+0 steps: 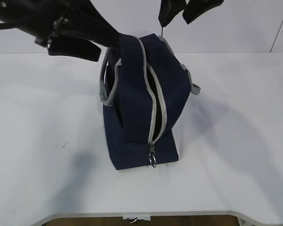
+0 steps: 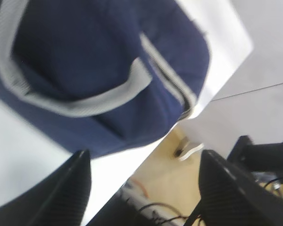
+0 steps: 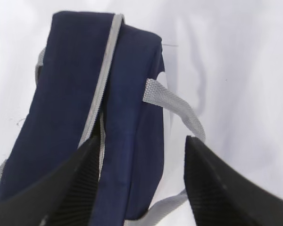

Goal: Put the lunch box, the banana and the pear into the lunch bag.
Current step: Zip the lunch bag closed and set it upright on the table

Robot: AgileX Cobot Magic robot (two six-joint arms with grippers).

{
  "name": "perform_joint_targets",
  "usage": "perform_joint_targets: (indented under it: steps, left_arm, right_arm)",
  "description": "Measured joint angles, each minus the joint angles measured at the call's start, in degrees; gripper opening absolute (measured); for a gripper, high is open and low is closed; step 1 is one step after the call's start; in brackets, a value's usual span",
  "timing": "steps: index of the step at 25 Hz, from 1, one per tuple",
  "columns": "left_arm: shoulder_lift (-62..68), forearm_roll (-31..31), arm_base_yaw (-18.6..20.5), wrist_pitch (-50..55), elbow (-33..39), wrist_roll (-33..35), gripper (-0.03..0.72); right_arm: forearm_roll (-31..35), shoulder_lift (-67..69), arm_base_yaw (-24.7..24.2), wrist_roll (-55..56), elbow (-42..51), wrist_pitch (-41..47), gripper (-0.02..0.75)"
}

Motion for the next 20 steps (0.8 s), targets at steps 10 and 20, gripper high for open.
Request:
perform_joint_targets:
  steps: [10,20]
  left_arm:
    - [-5.13,17.23,3.38,7.18,0.0,-9.16,0.507]
    - [-9.05,31.97,3.26,8.14,-0.02,-17.72,0.498]
  right_arm:
    - [-0.52,-7.44,0.0,0.31,4.28,-0.04,0.447]
    - [3.25,-25.92,3.09,-7.05,39.46,-32.76,0.447]
